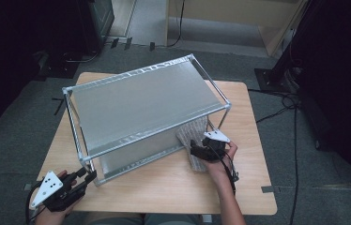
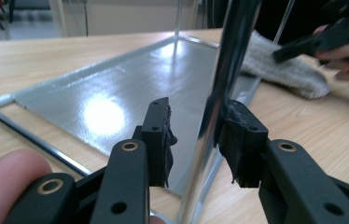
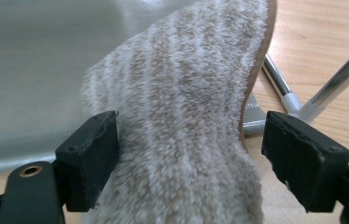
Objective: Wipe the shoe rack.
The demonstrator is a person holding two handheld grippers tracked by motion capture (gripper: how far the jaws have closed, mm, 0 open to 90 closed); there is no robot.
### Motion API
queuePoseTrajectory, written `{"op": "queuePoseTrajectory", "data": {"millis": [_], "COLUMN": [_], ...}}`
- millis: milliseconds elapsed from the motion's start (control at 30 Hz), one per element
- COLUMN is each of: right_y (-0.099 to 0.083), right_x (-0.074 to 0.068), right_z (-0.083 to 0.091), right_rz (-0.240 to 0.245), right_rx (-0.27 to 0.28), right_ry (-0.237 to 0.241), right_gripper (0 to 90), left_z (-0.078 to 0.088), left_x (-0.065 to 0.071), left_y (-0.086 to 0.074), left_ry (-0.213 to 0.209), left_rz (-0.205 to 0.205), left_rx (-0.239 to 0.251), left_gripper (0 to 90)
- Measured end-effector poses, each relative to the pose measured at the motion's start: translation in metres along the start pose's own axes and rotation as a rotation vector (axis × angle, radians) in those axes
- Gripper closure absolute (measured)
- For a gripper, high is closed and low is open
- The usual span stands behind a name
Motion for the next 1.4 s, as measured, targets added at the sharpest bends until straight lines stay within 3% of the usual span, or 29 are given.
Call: {"op": "queuePoseTrajectory", "data": {"millis": [67,133,167,267,300,333,400,467,533,567,667,733,833,967,1133,1400], "right_y": [0.002,0.003,0.003,-0.001,-0.001,0.0,0.001,0.0,-0.004,-0.007,-0.009,-0.009,-0.01,-0.009,-0.003,0.002], "right_x": [-0.006,-0.014,-0.018,-0.016,-0.013,-0.008,0.003,0.022,0.03,0.029,0.023,0.013,-0.007,-0.041,-0.091,-0.179], "right_z": [-0.007,-0.013,-0.018,-0.026,-0.026,-0.025,-0.022,-0.019,-0.021,-0.023,-0.023,-0.022,-0.02,-0.016,-0.012,0.0], "right_rz": [-0.019,0.005,0.042,0.075,0.058,0.044,0.007,-0.012,-0.026,-0.036,-0.006,-0.015,0.035,0.06,0.098,0.226], "right_rx": [0.001,-0.012,-0.019,-0.042,-0.031,-0.025,-0.025,-0.013,-0.009,-0.01,-0.017,-0.012,-0.009,-0.004,0.008,0.046], "right_ry": [0.03,0.04,0.031,-0.037,-0.045,-0.056,-0.087,-0.18,-0.197,-0.184,-0.171,-0.138,-0.119,-0.048,0.05,0.173], "right_gripper": [19.3,19.3,21.4,46.1,57.1,62.1,65.6,66.0,66.0,66.1,66.3,66.4,66.5,66.5,66.3,66.0], "left_z": [0.0,-0.001,-0.002,-0.003,-0.002,-0.002,0.0,0.001,0.002,0.001,0.001,0.0,0.0,-0.002,-0.004,-0.008], "left_x": [0.002,0.004,0.003,0.001,0.001,0.001,0.001,0.0,-0.001,-0.001,0.0,0.0,0.001,0.003,0.006,0.017], "left_y": [0.002,0.004,0.003,0.003,0.003,0.003,0.003,0.003,0.003,0.003,0.004,0.004,0.003,0.003,0.002,0.0], "left_ry": [-0.002,0.007,0.01,0.024,0.025,0.024,0.024,0.023,0.022,0.024,0.026,0.026,0.027,0.019,0.01,-0.007], "left_rz": [-0.003,-0.017,-0.019,-0.031,-0.034,-0.039,-0.039,-0.035,-0.031,-0.031,-0.028,-0.029,-0.032,-0.034,-0.032,-0.031], "left_rx": [0.008,0.009,0.009,0.001,0.0,0.0,-0.001,0.002,0.001,0.001,0.002,0.002,-0.001,-0.004,-0.006,-0.019], "left_gripper": [64.5,67.2,71.0,79.2,79.5,79.8,80.0,79.9,79.9,79.9,80.0,80.0,80.0,80.0,80.0,79.7]}}
Point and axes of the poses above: each handheld gripper's, and its own axes: z roughly backward along the jaws, y roughly out of its top, x roughly to its right, the point moved 10 cm from there along -z, roughly forward along the jaws, and after that the axes turned 12 degrees about z, right-handed, at the moved point
